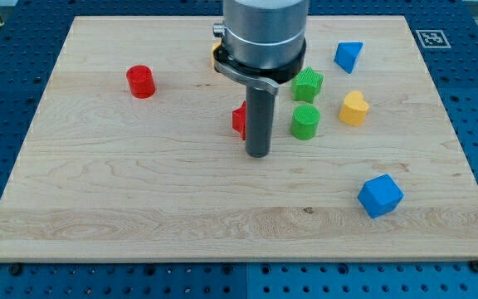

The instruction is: Move the green circle close to the red star

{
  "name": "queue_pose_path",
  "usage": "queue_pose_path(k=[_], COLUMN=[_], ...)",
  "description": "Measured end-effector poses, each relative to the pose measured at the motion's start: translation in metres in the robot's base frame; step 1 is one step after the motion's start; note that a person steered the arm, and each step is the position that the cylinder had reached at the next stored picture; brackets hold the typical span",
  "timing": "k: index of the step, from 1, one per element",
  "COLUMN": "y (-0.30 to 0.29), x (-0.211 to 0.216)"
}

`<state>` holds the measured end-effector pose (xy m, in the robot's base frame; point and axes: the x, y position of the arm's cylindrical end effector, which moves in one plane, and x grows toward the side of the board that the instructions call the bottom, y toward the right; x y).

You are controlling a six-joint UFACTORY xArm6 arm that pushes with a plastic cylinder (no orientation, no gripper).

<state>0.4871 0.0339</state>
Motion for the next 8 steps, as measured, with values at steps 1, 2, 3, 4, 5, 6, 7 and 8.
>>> queue_pose_path(k=[1,2,3,4,5,6,7,8], y=[0.077,0.115,0.115,0.124,0.132,0.121,0.094,0.066], x=[0.000,0.000,-0.005,-0.006,-0.026,-0.032,-0.032,-0.032])
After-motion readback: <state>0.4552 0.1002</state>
